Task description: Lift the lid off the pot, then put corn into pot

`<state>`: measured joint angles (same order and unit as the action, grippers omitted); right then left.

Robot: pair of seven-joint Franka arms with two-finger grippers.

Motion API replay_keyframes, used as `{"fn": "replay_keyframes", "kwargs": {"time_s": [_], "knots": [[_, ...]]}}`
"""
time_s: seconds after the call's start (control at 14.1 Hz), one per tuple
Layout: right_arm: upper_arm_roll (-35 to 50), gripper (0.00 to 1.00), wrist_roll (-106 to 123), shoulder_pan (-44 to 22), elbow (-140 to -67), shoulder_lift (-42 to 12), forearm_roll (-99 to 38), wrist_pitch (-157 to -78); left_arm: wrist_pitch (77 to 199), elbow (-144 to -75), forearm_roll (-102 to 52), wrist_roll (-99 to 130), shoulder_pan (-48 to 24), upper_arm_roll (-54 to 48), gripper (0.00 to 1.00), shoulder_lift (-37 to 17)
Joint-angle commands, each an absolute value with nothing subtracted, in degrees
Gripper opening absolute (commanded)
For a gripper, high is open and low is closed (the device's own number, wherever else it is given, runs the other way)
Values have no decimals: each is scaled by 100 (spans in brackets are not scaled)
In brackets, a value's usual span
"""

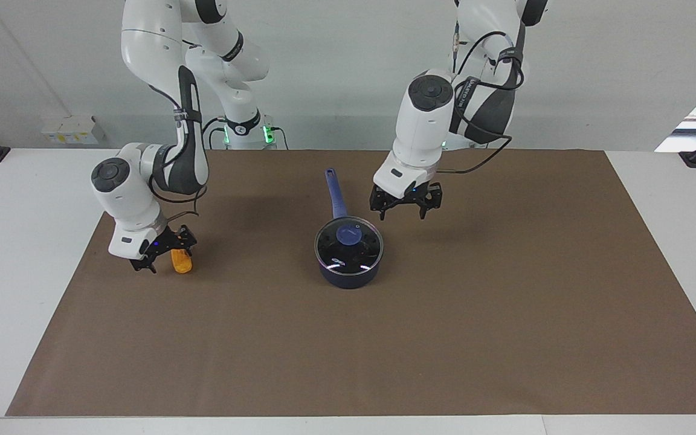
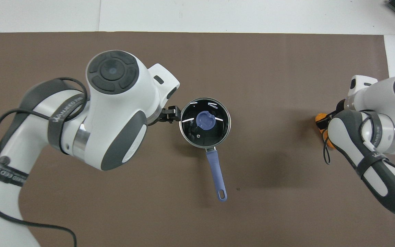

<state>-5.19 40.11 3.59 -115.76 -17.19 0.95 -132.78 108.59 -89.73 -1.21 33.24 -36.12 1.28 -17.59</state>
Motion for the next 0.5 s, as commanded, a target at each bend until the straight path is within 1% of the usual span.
{"fn": "replay_keyframes", "kwargs": {"time_s": [0.0,0.21,0.28,0.36,0.43], "knots": [[-483,100,4123,396,-11751,-1652,0,-13421,11117,-8763,-132,3690,-3963,229,100,-2082],[-483,100,4104,360,-11751,-1661,-9,-13456,11539,-8605,-141,3981,-4113,220,100,-2258],[-483,92,4113,360,-11751,-1661,-9,-13456,11566,-8396,-123,4068,-4218,228,100,-2476],[-483,73,4113,360,-11760,-1661,-9,-13447,11593,-8150,-123,4104,-4245,229,100,-2705],[-483,47,4122,378,-11760,-1687,-9,-13447,11593,-7965,-88,4104,-4289,237,100,-2942]]}}
